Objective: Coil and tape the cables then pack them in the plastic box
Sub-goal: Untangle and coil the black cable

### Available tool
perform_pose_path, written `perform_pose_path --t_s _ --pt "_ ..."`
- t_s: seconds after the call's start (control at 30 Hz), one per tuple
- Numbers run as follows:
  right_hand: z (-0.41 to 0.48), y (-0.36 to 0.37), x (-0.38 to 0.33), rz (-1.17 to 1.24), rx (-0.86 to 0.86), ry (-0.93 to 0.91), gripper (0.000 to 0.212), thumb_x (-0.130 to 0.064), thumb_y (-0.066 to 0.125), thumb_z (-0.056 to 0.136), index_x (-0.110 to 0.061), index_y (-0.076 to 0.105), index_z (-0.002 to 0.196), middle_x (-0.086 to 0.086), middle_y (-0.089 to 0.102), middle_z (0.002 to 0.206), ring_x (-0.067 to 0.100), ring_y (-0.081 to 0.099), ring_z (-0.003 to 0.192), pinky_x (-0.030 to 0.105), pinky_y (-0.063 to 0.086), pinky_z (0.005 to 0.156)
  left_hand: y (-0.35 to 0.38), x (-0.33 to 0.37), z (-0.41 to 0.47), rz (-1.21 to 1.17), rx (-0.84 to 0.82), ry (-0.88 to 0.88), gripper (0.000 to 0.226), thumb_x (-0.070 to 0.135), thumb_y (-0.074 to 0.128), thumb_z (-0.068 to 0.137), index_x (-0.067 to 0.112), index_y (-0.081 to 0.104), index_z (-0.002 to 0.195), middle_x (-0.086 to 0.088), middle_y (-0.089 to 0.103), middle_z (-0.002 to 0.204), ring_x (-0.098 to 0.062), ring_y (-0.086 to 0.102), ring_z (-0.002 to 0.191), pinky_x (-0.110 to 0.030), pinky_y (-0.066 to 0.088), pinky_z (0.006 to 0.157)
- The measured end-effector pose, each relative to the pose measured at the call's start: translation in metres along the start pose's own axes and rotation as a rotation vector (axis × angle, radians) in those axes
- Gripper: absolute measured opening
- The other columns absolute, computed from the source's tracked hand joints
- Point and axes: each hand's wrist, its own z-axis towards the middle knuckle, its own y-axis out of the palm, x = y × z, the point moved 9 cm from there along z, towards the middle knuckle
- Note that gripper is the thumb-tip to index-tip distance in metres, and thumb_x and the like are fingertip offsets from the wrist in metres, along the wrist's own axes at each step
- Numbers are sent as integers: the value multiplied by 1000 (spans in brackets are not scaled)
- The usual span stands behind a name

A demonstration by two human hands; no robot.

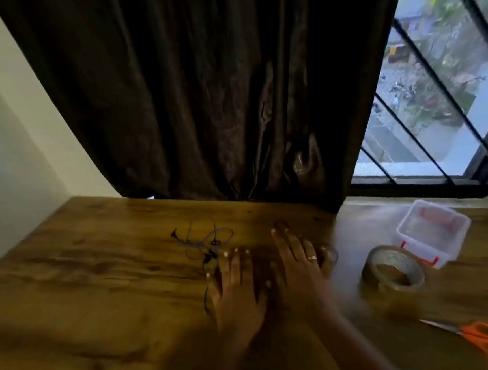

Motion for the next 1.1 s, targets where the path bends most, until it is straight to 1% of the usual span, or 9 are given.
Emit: perform_pose_path --t_s 0.07,0.2,0.3,0.5,0.7,0.8,0.93,1.03,1.1 --pt "-8 13 9 -28 -14 40 62 -49 30 97 -39 -1 149 -5 15 159 23 17 145 51 10 111 18 1 -9 13 -37 -5 71 60 21 91 31 -10 148 4 -13 159 -14 -38 131 -49 -23 104" --pt "-28 44 37 -43 -45 121 60 -54 23 96 -41 -2 148 -6 10 160 22 8 146 48 10 112 49 2 -25 20 -106 -15 69 63 19 90 34 -5 148 6 -7 159 -14 -23 142 -57 -16 108" --pt "-30 43 42 -58 -19 132 58 -55 25 96 -38 13 150 -5 20 158 24 18 145 47 22 108 49 4 -24 33 -79 16 64 63 16 90 37 3 147 7 1 159 -14 -10 146 -60 -8 109" --pt "-32 45 42 -112 37 112 49 -51 26 96 -33 35 141 -8 36 148 20 29 138 43 26 105 47 -11 -8 -13 -54 82 59 62 17 92 41 9 146 8 4 158 -14 -6 146 -52 -2 114" --pt "-39 34 33 -57 126 30 34 -34 37 97 -33 50 128 -12 48 134 13 44 125 38 25 102 36 -9 -9 -20 18 174 54 54 26 95 33 25 144 5 17 155 -16 6 145 -53 1 116" --pt "-44 25 26 -6 185 -41 30 -19 44 94 -28 60 118 -10 57 125 13 51 117 34 29 96 28 -7 -13 -35 74 193 48 49 33 95 29 37 139 2 15 156 -17 2 145 -57 3 113" --pt "-53 18 17 107 216 -140 26 -14 47 93 -24 67 106 -6 64 117 14 54 112 30 28 92 15 2 -24 4 190 231 45 44 38 94 29 38 137 2 22 153 -17 7 144 -59 -2 111" --pt "-71 7 11 212 308 -220 24 -8 53 91 -22 71 98 -5 68 104 15 58 101 30 41 89 8 11 -43 4 274 337 45 41 40 94 30 37 138 3 30 149 -17 15 142 -57 -1 112" --pt "-89 -1 8 308 365 -260 27 2 54 87 -18 71 95 -1 67 98 13 59 94 19 43 82 4 17 -60 -6 335 416 44 38 42 94 30 37 137 4 36 144 -16 23 138 -54 5 113"
